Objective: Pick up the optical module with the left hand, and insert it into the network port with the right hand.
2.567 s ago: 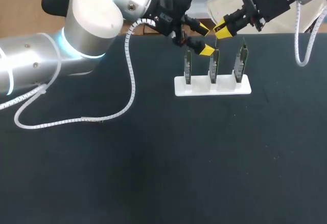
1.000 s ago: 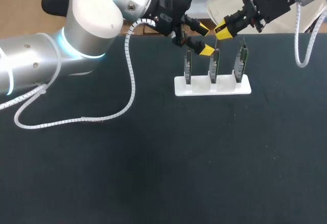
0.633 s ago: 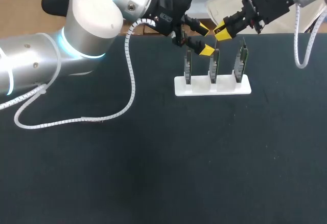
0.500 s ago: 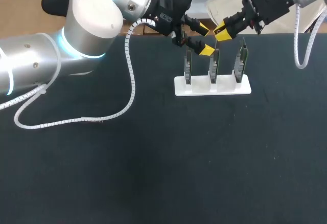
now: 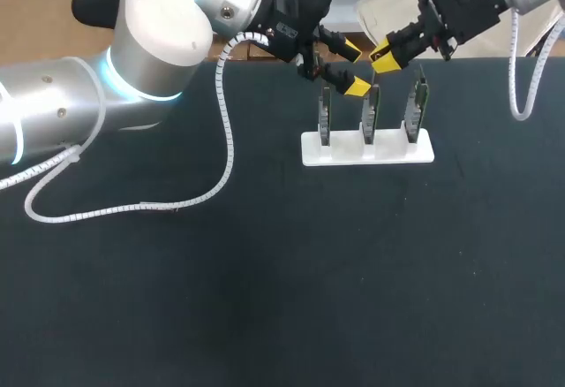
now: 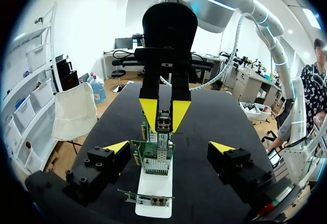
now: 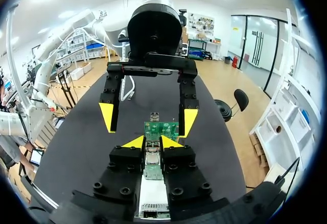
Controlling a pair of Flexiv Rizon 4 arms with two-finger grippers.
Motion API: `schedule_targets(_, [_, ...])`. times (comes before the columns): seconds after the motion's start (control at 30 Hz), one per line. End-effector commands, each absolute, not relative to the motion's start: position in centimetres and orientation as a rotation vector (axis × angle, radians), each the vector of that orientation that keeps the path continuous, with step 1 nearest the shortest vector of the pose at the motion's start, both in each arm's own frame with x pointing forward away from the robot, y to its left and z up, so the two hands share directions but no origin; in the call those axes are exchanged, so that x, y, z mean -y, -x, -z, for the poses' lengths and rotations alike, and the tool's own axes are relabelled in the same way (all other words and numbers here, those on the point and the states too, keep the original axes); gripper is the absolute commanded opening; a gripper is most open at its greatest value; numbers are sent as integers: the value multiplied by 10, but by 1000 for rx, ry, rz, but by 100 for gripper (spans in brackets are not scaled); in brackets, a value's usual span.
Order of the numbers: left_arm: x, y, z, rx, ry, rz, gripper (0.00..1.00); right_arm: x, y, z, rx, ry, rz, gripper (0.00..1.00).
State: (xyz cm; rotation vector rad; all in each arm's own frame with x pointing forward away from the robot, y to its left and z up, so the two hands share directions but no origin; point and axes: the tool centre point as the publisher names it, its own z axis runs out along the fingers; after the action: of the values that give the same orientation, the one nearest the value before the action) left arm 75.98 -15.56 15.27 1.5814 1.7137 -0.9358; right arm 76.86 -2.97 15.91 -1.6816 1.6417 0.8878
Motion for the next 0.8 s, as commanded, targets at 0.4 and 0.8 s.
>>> schedule_targets(0.4, [157, -762, -153, -1718, -1587, 936, 100, 29, -768, -155, -1661, 1675, -884, 0])
schedule_targets(0.8, [157, -762, -153, -1718, -1587, 936, 100, 32, -769, -158, -1671, 1654, -889, 100])
